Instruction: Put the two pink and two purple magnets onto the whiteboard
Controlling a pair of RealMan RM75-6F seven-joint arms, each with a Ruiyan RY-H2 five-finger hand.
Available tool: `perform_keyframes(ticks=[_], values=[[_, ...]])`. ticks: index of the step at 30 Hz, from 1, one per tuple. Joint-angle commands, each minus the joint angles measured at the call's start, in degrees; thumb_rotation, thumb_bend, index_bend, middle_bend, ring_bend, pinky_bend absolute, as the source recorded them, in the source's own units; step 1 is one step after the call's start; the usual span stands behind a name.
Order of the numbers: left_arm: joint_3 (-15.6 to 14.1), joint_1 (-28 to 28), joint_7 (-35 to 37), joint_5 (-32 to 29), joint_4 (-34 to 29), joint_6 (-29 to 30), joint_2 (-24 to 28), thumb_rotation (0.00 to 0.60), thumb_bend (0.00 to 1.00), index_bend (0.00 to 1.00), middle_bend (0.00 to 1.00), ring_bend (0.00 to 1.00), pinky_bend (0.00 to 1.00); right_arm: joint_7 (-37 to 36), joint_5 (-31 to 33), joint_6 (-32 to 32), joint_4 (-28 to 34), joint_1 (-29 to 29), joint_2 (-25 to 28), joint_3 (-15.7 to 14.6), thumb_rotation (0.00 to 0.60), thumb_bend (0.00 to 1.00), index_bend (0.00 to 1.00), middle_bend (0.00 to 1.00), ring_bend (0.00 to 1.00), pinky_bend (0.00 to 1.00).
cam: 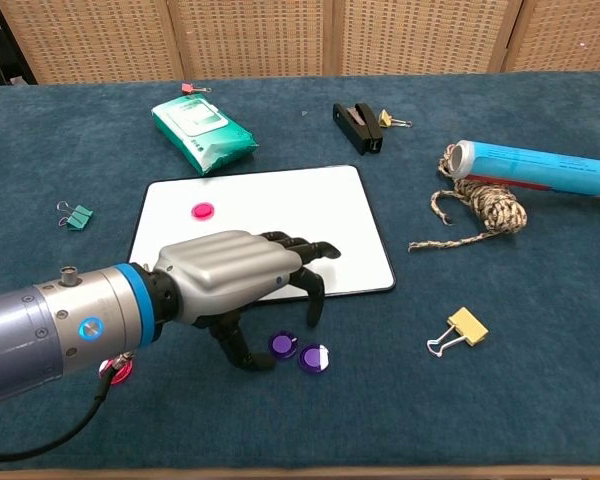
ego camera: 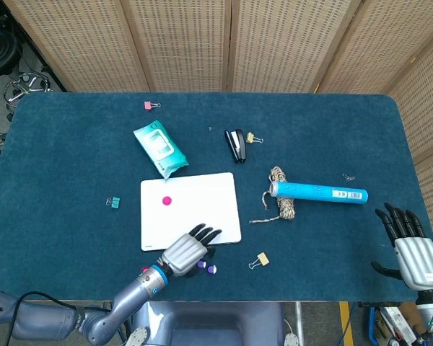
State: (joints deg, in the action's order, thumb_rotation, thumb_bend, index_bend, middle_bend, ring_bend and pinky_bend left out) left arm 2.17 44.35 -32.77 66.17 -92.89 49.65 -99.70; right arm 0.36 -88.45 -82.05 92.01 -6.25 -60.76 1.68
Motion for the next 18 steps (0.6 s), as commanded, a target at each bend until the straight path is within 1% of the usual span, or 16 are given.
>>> perform_keyframes(ticks=[1, 9, 14, 18], values=[[-0.16, 0.14, -0.04, -0.20, 0.14, 0.03, -0.24, 0.600, 0.25, 0.42, 0.00, 0.00, 0.00, -0.07, -0.03, 0.02, 0.01, 0.00, 0.01, -0.03, 0.600, 0.00, 0.00, 0.00, 0.00, 0.00], [-0.40, 0.31, -0.75, -0.94, 0.35, 0.71, -0.81, 0.600, 0.26, 0.43, 0.00, 0.00, 0.00, -0.32, 0.00, -0.01, -0.02, 0.02, 0.08, 0.00, 0.600, 0.00, 0.00, 0.00, 0.00, 0.00], [-0.63, 0.43, -1.07, -1.35, 0.51, 1.08, -1.06, 0.600, 0.29, 0.50, 0.00, 0.00, 0.00, -0.50, 0.00, -0.04, -0.07, 0.03, 0.12, 0.01, 0.600, 0.00, 0.00, 0.00, 0.00, 0.00], [-0.68, 0.41, -1.37, -1.56, 0.48, 1.61, -1.20, 0.600, 0.31, 0.52, 0.00, 0.00, 0.00, -0.57, 0.00, -0.05, -0.11, 0.03, 0.14, 0.02, 0.600, 0.00, 0.00, 0.00, 0.00, 0.00]])
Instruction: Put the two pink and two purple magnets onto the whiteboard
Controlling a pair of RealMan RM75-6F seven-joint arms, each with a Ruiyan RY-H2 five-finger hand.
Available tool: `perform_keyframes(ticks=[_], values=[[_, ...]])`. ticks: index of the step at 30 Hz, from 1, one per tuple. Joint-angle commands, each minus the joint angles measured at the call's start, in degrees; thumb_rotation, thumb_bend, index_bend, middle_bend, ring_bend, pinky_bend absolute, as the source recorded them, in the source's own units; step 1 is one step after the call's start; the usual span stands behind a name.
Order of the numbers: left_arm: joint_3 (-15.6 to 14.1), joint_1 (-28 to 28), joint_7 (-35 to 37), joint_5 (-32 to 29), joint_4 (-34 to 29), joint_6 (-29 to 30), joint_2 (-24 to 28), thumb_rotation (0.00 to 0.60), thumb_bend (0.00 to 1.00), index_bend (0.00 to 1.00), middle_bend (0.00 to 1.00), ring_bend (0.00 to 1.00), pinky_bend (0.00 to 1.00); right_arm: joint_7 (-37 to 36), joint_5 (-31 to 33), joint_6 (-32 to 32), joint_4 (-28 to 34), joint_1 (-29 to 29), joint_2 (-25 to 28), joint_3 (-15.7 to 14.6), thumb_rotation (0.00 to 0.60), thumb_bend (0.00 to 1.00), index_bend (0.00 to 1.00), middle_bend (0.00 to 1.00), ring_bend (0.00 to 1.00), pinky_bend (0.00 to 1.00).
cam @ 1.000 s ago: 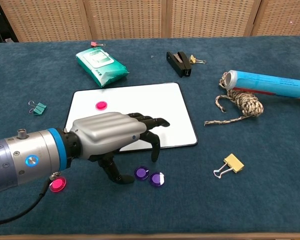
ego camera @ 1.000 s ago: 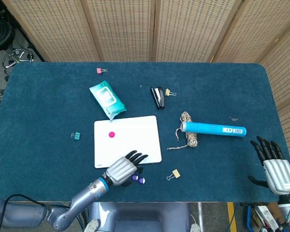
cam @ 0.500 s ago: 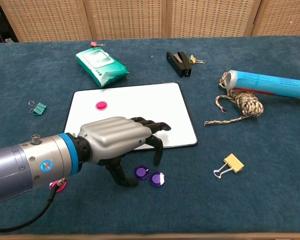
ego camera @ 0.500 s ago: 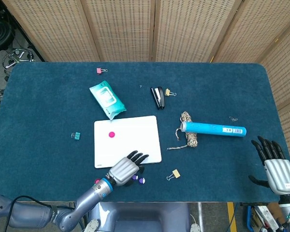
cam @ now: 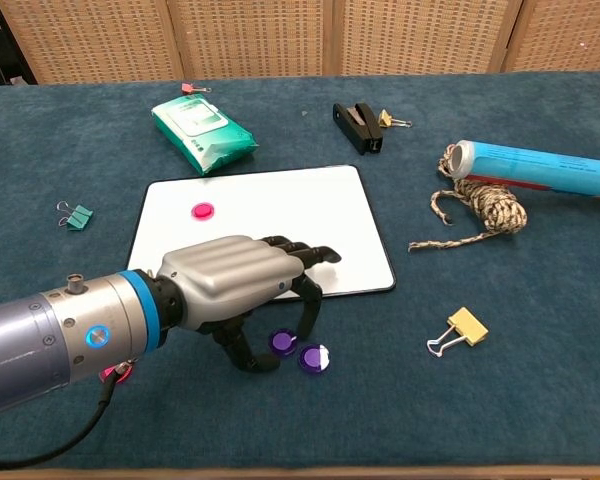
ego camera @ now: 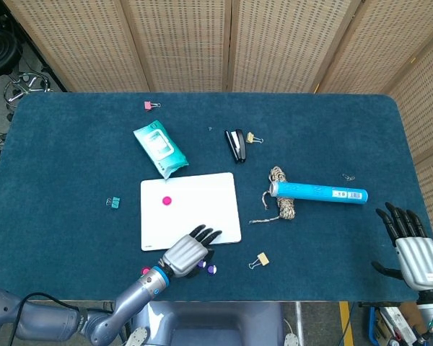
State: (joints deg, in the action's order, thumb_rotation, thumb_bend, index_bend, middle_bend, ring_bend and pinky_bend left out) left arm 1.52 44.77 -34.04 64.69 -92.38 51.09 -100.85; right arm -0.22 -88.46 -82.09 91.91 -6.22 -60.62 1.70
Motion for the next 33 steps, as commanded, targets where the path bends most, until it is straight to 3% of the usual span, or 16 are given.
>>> perform_keyframes(ticks=[1, 22, 33], values=[[-0.06, -0.01, -0.20, -0.11, -0.06, 0.30, -0.04, 0.600, 0.32, 0.52, 0.00, 0.00, 0.00, -0.01, 0.01, -0.01, -0.01, 0.00, 0.00, 0.01, 0.600, 0.00, 0.00, 0.00, 0.00, 0.00], [0.22, 0.34, -0.82, -0.50, -0.95, 1.77, 0.96, 0.600, 0.33, 0.54, 0.00, 0.00, 0.00, 0.19, 0.04, 0.16, 0.14, -0.02, -0.06, -0.06, 0.600, 0.00, 0.00, 0.00, 0.00, 0.00], [3.37, 1.49, -3.14, -0.49, -2.08, 4.78, 1.84, 0.600, 0.33, 0.54, 0.00, 0.00, 0.00, 0.18, 0.02, 0.26, 0.29, -0.02, 0.01, -0.13, 0.600, 0.00, 0.00, 0.00, 0.00, 0.00]])
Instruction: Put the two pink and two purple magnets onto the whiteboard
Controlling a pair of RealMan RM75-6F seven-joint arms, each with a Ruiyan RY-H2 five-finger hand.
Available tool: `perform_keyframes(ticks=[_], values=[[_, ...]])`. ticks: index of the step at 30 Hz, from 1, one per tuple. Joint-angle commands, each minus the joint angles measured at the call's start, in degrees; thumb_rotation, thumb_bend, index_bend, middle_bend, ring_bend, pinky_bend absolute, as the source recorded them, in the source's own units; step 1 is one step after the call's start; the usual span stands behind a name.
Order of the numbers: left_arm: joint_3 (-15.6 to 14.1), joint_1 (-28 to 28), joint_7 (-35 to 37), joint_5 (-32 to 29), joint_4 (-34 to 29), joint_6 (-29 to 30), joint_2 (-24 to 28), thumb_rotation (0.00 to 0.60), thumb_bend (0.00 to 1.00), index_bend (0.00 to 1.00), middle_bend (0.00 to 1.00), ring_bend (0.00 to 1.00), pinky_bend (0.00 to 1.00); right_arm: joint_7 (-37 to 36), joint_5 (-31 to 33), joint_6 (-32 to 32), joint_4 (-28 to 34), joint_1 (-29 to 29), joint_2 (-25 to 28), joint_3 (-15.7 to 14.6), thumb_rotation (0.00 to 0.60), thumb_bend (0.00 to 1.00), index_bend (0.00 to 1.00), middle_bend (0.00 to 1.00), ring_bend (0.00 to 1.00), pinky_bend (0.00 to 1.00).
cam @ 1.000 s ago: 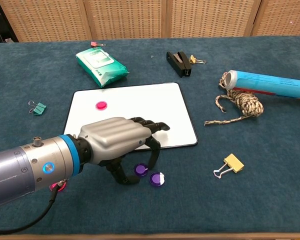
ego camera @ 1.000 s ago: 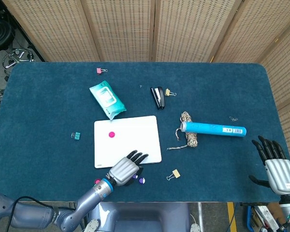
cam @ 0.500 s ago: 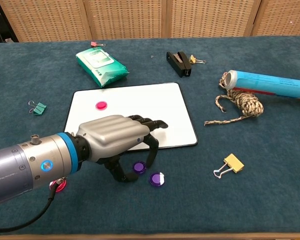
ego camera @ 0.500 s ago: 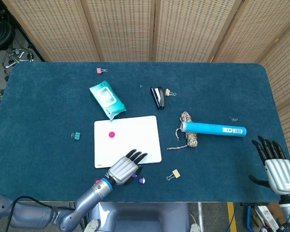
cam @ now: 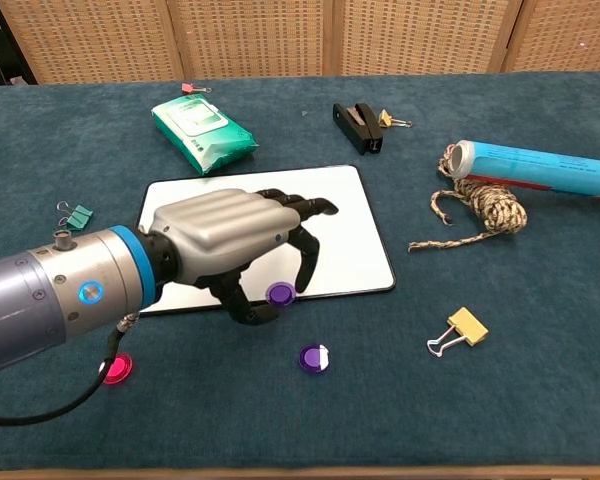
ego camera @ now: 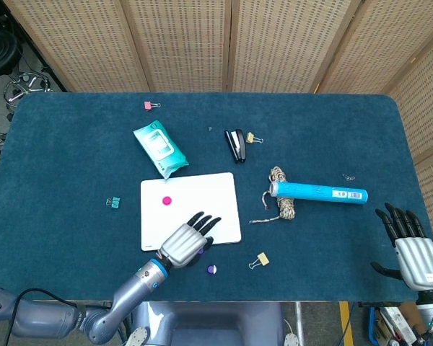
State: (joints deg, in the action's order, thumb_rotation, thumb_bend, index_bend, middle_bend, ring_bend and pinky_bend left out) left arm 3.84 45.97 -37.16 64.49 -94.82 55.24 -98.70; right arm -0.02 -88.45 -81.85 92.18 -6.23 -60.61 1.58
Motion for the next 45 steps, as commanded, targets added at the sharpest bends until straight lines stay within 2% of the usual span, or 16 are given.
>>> perform_keyframes(ticks=[1, 10, 15, 24, 27, 29, 34, 38, 45], values=[[1.55, 0.48, 0.08, -0.74, 0.68, 0.61, -0.55, 0.600, 0.33, 0.54, 0.00, 0.00, 0.00, -0.07, 0.04, 0.04, 0.05, 0.00, 0.01, -0.01, 0.600, 0.00, 0.00, 0.00, 0.00, 0.00], [5.04, 2.98, -1.86, -5.95, 6.21, -0.07, -3.36, 0.600, 0.33, 0.54, 0.00, 0.00, 0.00, -0.40, 0.33, 0.21, -0.08, -0.03, 0.11, 0.09, 0.600, 0.00, 0.00, 0.00, 0.00, 0.00], [6.28, 3.72, -0.66, -8.55, 9.08, -0.86, -5.08, 0.600, 0.33, 0.54, 0.00, 0.00, 0.00, -0.91, 0.78, 0.34, -0.18, -0.07, 0.20, 0.30, 0.600, 0.00, 0.00, 0.00, 0.00, 0.00], [6.68, 4.72, -0.55, -8.67, 13.73, 0.11, -8.13, 0.600, 0.34, 0.54, 0.00, 0.00, 0.00, -2.04, 1.34, 0.85, -0.65, -0.27, 0.39, 0.55, 0.600, 0.00, 0.00, 0.00, 0.00, 0.00], [6.72, 4.99, -0.82, -9.15, 14.43, 0.07, -8.73, 0.600, 0.31, 0.49, 0.00, 0.00, 0.00, -2.39, 1.37, 0.90, -0.77, -0.33, 0.48, 0.63, 0.600, 0.00, 0.00, 0.00, 0.00, 0.00], [6.62, 5.14, -1.47, -9.68, 14.60, 0.16, -9.03, 0.600, 0.30, 0.42, 0.00, 0.00, 0.00, -2.61, 1.37, 0.90, -0.81, -0.35, 0.55, 0.65, 0.600, 0.00, 0.00, 0.00, 0.00, 0.00], [6.58, 5.32, -2.79, -10.79, 13.49, 0.63, -9.07, 0.600, 0.28, 0.36, 0.00, 0.00, 0.00, -3.06, 1.39, 0.71, -0.86, -0.31, 0.75, 0.75, 0.600, 0.00, 0.00, 0.00, 0.00, 0.00], [6.06, 4.86, -2.75, -10.20, 9.31, 1.13, -6.70, 0.600, 0.28, 0.38, 0.00, 0.00, 0.00, -3.23, 1.26, 0.50, -0.80, -0.19, 0.87, 0.70, 0.600, 0.00, 0.00, 0.00, 0.00, 0.00], [1.79, 1.72, 0.28, -5.60, 0.37, 2.23, 1.08, 0.600, 0.28, 0.42, 0.00, 0.00, 0.00, -2.75, 0.96, 0.36, -0.64, -0.12, 0.80, 0.54, 0.600, 0.00, 0.00, 0.00, 0.00, 0.00]])
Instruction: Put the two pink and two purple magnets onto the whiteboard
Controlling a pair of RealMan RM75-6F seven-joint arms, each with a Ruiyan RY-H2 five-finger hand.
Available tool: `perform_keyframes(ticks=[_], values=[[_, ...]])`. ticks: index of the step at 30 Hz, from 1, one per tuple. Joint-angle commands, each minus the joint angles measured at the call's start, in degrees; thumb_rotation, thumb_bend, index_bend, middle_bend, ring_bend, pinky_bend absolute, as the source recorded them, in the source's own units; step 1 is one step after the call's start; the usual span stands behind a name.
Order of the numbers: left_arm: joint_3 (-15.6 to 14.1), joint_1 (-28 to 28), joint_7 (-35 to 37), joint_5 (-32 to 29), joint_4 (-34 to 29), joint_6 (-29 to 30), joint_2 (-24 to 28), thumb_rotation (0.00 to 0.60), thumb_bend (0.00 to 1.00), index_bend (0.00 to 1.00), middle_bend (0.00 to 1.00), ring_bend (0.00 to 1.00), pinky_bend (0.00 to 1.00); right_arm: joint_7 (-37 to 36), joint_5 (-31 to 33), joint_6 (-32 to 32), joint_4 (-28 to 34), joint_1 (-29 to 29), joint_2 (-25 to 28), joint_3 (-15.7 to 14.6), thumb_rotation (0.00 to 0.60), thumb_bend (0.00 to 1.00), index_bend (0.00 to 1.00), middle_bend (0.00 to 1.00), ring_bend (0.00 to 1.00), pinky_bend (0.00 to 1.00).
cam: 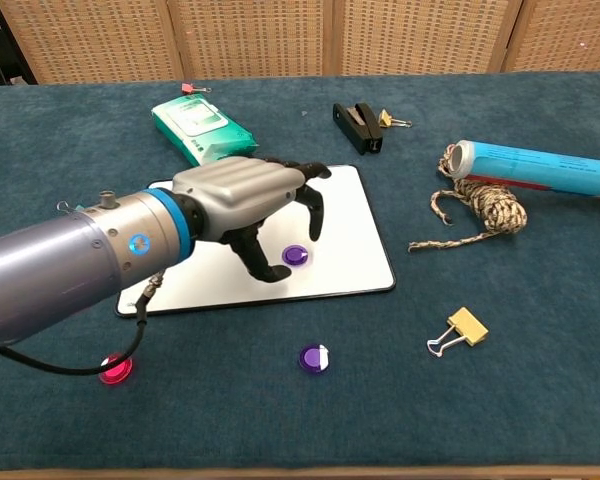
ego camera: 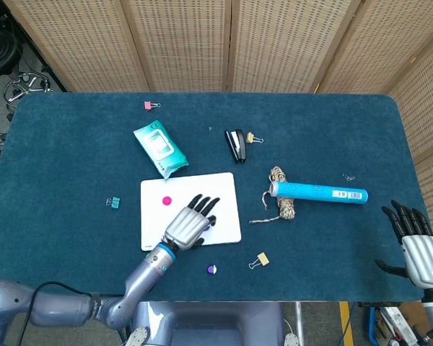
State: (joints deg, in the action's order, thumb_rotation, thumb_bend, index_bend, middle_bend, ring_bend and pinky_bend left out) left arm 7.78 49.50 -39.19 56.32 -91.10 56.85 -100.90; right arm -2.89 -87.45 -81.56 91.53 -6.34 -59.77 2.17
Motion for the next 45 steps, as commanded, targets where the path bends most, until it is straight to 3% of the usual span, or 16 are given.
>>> perform_keyframes(ticks=[1, 6, 11, 21, 29, 45], values=[[-2.80, -2.32, 3.30, 3.46, -4.33, 0.61, 4.35, 0.600, 0.28, 0.42, 0.00, 0.00, 0.00, 0.21, -0.03, 0.10, 0.04, -0.01, -0.06, -0.08, 0.600, 0.00, 0.00, 0.00, 0.00, 0.00], [-6.26, -4.82, 8.00, 8.38, -8.21, 0.70, 9.94, 0.600, 0.29, 0.43, 0.00, 0.00, 0.00, 0.84, -0.40, -0.04, 0.35, 0.03, -0.22, -0.25, 0.600, 0.00, 0.00, 0.00, 0.00, 0.00], [-12.83, -10.10, 13.93, 16.05, -11.91, 4.16, 18.68, 0.600, 0.29, 0.43, 0.00, 0.00, 0.00, 1.40, -0.68, -0.27, 0.91, 0.13, -0.22, -0.38, 0.600, 0.00, 0.00, 0.00, 0.00, 0.00], [-20.31, -14.33, 26.88, 29.90, -10.30, 5.29, 27.32, 0.600, 0.29, 0.43, 0.00, 0.00, 0.00, 2.84, -1.65, -0.44, 1.71, 0.17, -0.53, -0.86, 0.600, 0.00, 0.00, 0.00, 0.00, 0.00], [-22.50, -16.09, 28.12, 32.90, -8.57, 4.38, 29.16, 0.600, 0.29, 0.42, 0.00, 0.00, 0.00, 3.02, -1.52, -0.46, 1.69, 0.22, -0.55, -0.84, 0.600, 0.00, 0.00, 0.00, 0.00, 0.00], [-20.46, -17.74, 27.27, 34.60, -4.02, 1.62, 24.33, 0.600, 0.26, 0.36, 0.00, 0.00, 0.00, 2.61, -1.13, -0.59, 1.76, 0.34, -0.36, -0.67, 0.600, 0.00, 0.00, 0.00, 0.00, 0.00]])
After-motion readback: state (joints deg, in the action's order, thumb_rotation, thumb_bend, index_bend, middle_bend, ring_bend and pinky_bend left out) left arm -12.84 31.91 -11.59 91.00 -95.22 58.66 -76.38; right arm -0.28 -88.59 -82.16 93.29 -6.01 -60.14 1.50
